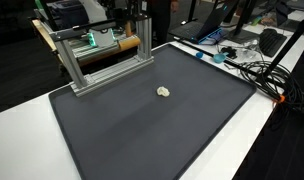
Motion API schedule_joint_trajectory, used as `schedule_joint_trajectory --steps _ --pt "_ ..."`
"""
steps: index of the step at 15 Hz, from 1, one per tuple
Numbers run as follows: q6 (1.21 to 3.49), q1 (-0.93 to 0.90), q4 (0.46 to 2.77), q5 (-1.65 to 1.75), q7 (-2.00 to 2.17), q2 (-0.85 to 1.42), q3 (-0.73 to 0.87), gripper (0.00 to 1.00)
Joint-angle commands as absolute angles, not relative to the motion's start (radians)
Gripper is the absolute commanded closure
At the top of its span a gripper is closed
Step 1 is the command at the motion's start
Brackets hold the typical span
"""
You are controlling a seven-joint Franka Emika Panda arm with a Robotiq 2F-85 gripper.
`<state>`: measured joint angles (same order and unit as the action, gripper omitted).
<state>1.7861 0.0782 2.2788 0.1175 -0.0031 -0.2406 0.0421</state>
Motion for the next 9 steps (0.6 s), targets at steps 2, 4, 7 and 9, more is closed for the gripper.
schedule_joint_trajectory --steps 2,4,7,9 --pt "1.885 0.060 2.356 0.085 -0.016 -0.397 0.047 0.00" --pt "1.904 0.051 2.402 0.064 -0.023 -0.476 0.049 0.00" --pt "1.916 0.023 2.500 -0.018 0.000 -0.596 0.041 0.00" --pt "1.977 0.008 2.576 -0.084 0.053 -0.667 0.021 0.00"
